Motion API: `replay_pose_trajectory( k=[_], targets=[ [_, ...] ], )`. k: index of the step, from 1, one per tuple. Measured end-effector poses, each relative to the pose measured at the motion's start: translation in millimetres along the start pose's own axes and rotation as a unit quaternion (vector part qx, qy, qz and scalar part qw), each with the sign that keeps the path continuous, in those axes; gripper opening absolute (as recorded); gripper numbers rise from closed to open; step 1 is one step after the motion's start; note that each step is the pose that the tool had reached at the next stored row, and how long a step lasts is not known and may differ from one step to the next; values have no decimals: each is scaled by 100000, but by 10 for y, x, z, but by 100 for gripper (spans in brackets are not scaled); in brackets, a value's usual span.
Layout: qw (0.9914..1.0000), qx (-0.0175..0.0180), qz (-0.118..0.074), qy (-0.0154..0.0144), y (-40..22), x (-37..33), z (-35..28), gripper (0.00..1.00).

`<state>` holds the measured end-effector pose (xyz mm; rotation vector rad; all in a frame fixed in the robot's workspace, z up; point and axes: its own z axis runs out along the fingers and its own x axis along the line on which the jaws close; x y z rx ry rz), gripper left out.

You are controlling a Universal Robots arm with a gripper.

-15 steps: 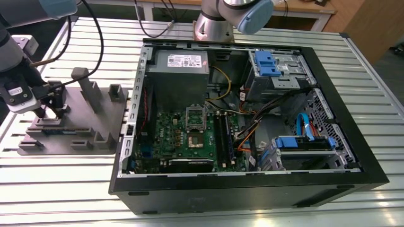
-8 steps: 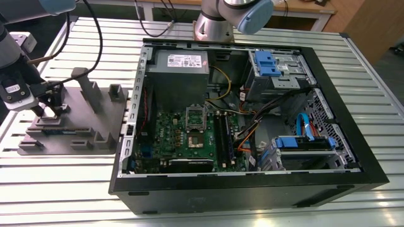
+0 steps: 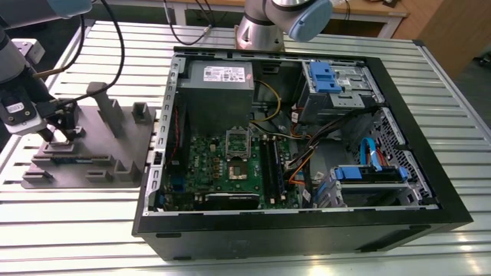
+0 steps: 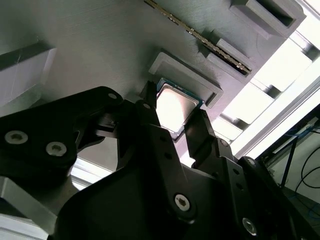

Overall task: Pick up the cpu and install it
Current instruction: 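Pick up the cpu and move it towards the insertion slot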

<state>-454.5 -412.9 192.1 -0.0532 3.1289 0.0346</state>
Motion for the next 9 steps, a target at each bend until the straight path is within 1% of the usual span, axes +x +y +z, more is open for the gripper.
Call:
replay_pose_trajectory(
  k=[1,3,5,7,9],
  targets=[
    [100000,17,1,33,0,1,-13,47],
    [100000,-2,2,-7,1,-1,-45,47],
    [100000,1,3,1,2,-1,-89,47],
    [100000,0,4,-2,3,-2,-145,47],
    [100000,-2,3,-2,5,-3,-217,47]
  ],
)
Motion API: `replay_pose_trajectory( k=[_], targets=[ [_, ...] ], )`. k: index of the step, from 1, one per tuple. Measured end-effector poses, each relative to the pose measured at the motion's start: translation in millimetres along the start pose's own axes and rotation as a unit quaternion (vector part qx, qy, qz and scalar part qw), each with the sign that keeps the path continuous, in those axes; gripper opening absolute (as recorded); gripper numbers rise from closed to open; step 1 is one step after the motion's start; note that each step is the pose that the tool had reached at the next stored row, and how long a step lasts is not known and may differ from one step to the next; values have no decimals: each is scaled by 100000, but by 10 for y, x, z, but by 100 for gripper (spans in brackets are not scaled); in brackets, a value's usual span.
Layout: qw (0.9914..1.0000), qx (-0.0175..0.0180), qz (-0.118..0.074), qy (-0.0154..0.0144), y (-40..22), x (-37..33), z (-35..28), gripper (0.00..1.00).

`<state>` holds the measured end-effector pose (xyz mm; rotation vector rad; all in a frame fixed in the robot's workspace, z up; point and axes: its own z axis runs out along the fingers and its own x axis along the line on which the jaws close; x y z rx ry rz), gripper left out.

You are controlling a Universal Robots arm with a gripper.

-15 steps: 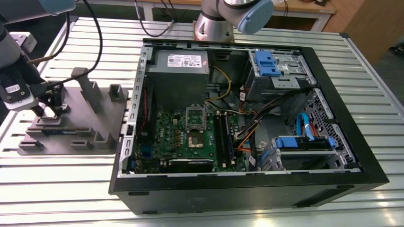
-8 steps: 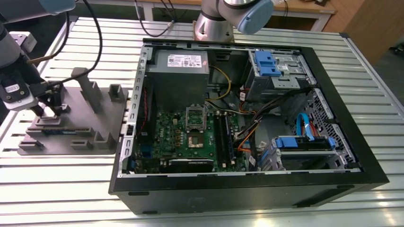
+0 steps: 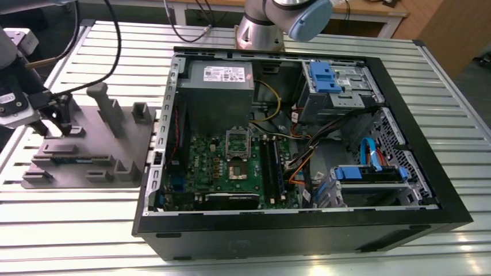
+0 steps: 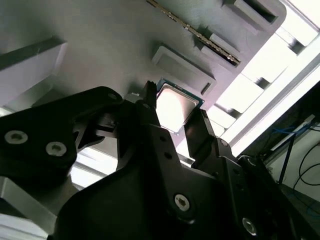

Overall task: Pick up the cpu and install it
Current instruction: 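Pick up the cpu and move it towards the insertion slot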

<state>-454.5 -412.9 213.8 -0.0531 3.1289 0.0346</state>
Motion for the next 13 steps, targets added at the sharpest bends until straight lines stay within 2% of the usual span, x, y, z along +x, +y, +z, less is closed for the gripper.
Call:
replay_pose_trajectory(
  k=[13],
  targets=[
    [100000,-4,1,4,13,-7,-588,47]
  ],
)
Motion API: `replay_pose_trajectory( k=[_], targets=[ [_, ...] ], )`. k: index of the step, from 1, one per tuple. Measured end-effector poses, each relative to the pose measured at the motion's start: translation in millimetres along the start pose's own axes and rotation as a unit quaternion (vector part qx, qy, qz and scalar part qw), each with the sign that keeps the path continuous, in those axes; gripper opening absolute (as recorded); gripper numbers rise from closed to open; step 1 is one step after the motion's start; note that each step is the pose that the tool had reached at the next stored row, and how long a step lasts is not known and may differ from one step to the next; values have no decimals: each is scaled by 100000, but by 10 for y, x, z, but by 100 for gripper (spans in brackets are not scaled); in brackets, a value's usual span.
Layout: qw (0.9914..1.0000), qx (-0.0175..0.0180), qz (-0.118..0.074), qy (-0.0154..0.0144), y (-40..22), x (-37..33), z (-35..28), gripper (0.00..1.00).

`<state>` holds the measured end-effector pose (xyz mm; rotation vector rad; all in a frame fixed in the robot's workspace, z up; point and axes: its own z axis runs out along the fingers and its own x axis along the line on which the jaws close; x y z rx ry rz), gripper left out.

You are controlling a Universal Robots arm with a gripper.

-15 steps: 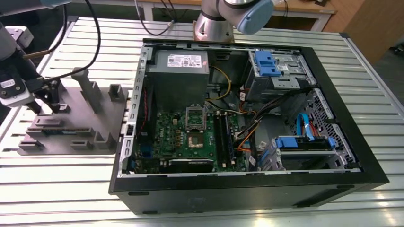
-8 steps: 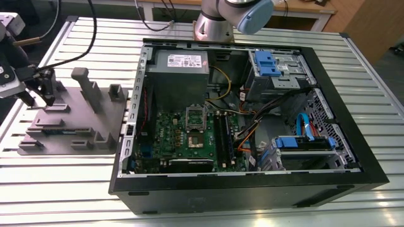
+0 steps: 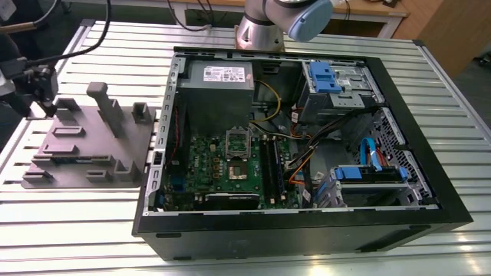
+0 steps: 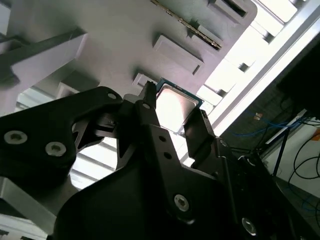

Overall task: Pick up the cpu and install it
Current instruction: 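Pick up the cpu and move it towards the insertion slot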

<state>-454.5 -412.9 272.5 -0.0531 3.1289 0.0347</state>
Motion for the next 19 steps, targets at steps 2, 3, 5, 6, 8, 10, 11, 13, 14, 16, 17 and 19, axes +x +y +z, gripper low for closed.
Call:
replay_pose_trajectory(
  k=[2,3,5,6,8,10,11,13,14,16,17,19],
  targets=[
    [100000,-32,-4,-6,2,-1,-89,47],
    [100000,-54,-4,-5,3,-2,-138,47],
    [100000,-95,1,-3,5,-3,-227,47],
    [100000,-115,1,-5,6,-3,-267,47],
    [100000,-140,-1,-7,8,-4,-351,47],
    [100000,-173,0,-12,9,-6,-432,47],
    [100000,-189,-1,-10,10,-6,-475,47],
    [100000,-229,1,-14,12,-7,-565,47],
    [100000,-249,0,-13,13,-8,-610,47],
    [100000,-295,1,-21,15,-9,-703,47],
    [100000,-306,-1,-13,16,-10,-748,47],
    [99999,-320,2,-12,18,-11,-838,47]
  ],
)
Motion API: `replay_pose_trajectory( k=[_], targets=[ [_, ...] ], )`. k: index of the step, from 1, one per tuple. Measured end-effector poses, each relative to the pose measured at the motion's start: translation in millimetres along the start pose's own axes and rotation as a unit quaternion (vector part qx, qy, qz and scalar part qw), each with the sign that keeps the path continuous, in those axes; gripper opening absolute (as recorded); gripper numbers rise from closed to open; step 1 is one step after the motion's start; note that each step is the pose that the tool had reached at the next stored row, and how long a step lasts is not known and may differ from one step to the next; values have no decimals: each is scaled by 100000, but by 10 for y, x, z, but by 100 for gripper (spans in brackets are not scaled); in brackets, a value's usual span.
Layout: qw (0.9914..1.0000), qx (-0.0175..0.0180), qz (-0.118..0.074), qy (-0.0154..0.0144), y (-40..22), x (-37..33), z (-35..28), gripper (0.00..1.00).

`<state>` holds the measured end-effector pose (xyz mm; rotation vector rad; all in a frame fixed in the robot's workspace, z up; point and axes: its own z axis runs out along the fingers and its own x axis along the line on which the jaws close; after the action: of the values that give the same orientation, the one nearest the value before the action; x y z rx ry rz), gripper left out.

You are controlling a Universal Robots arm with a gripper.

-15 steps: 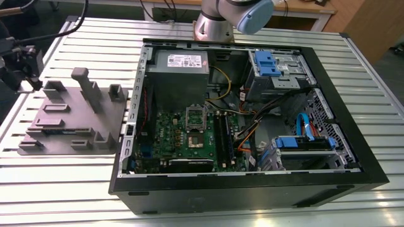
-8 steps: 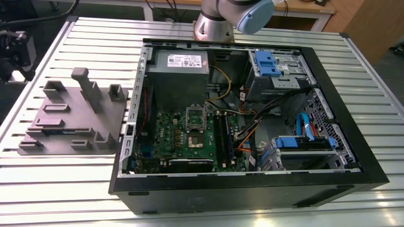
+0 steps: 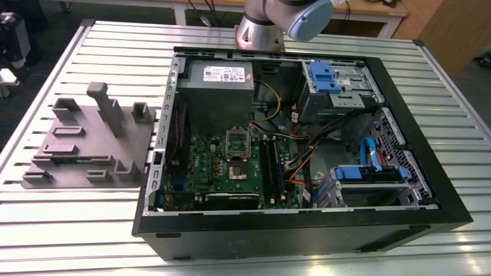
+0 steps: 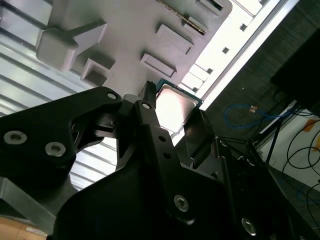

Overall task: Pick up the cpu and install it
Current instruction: 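Pick up the cpu and move it towards the insertion slot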

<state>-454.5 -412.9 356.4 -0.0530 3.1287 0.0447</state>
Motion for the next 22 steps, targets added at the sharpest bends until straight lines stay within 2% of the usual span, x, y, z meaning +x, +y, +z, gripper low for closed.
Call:
replay_pose_trajectory(
  k=[6,8,19,22],
  targets=[
    [100000,-138,-1,-2,7,-4,-266,47],
    [100000,-235,3,-5,9,-4,-314,47],
    [99999,-340,3,4,9,-6,-317,47],
    [99999,-355,-2,0,8,-30,-317,47]
  ],
)
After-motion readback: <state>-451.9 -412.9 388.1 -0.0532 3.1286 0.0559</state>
